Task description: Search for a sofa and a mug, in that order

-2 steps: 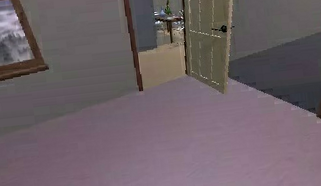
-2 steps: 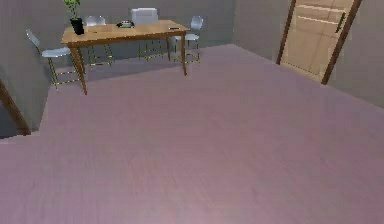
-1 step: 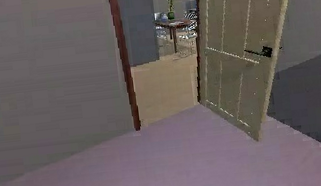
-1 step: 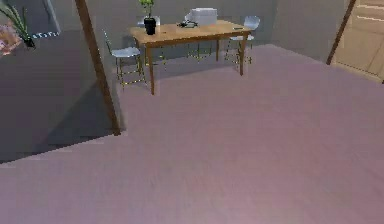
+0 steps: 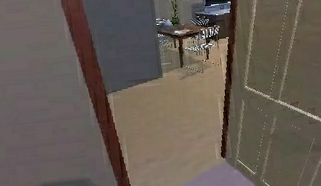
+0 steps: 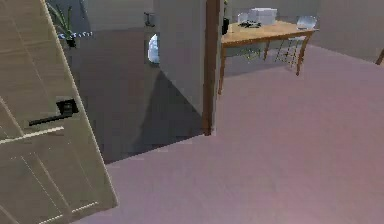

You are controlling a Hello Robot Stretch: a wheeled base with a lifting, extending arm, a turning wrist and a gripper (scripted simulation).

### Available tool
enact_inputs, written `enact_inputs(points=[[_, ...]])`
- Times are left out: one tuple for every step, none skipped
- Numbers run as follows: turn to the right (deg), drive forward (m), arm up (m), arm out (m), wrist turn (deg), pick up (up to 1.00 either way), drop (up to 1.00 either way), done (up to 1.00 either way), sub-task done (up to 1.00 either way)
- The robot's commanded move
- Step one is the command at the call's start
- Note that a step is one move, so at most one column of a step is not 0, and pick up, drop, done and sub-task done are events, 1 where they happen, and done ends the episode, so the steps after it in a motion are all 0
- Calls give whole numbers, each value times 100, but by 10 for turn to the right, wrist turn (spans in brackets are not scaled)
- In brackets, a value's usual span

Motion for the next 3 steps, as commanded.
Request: enact_inputs(points=[[0,100,0,0,0,0,0,0,0],[0,45,0,0,0,0,0,0,0],[-180,0,0,0,0,0,0,0,0]])
